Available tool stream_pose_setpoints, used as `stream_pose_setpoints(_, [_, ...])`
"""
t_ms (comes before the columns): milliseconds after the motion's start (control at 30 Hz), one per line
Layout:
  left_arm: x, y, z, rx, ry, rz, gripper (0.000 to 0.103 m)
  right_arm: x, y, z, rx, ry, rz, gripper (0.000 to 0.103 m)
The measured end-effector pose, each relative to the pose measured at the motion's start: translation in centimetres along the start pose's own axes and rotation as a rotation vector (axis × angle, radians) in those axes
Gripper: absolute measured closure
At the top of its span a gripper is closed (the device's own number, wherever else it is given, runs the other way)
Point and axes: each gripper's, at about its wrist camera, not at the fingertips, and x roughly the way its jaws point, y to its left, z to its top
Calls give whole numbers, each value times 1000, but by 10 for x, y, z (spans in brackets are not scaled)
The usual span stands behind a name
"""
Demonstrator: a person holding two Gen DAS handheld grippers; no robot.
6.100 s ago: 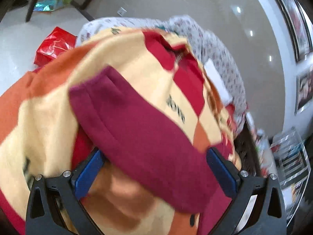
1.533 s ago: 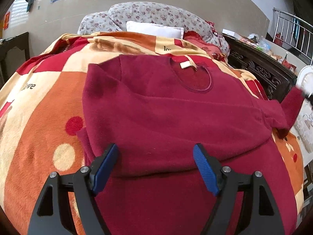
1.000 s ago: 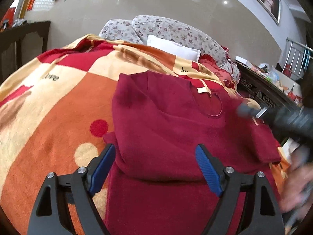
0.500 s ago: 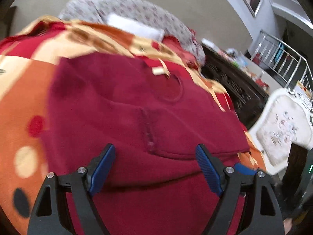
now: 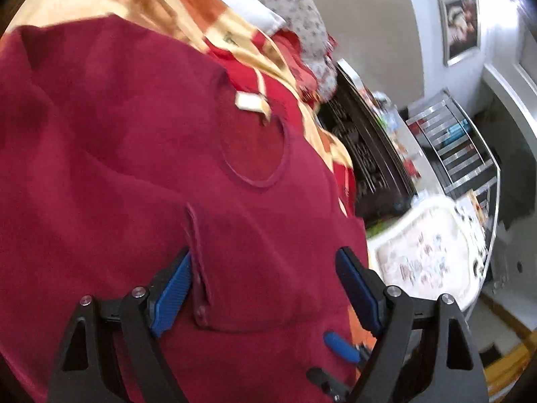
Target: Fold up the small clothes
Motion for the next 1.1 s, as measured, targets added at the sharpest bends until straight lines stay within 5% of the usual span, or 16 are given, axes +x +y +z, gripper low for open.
stream_pose_setpoints(100, [1, 0, 1, -13, -16, 38, 33, 0, 1, -1, 0, -1, 2, 26])
stream_pose_setpoints(167, [7, -6, -1, 27, 19, 88, 71, 0, 1, -1, 0, -2, 4, 26])
stream_pose_setpoints(233, [10, -15, -4, 90, 29, 168, 96, 0, 1, -1, 4, -1, 7, 26])
stream_pose_setpoints(267, [10, -19, -3, 115, 20, 206, 99, 0, 0, -1, 4, -1, 8, 26])
stream_pose_setpoints(433, [-35, -45, 2, 232, -131, 269, 99, 0, 1, -1, 5, -2, 8, 26])
stream_pose_setpoints(600, [-97, -33, 21, 216, -282, 344, 99, -1, 2, -1, 4, -1, 6, 26])
stream_pose_setpoints(900, [-91, 14, 22, 173, -182, 420, 98, -1, 2, 0, 5, 1, 6, 25])
stream_pose_setpoints(1033, [-101, 23, 10, 173, -198, 505, 66, -1, 1, 1, 8, 0, 7, 25])
stream_pose_setpoints(1100, [-114, 22, 5, 188, -251, 549, 65, -1, 1, 1, 10, -1, 10, 25])
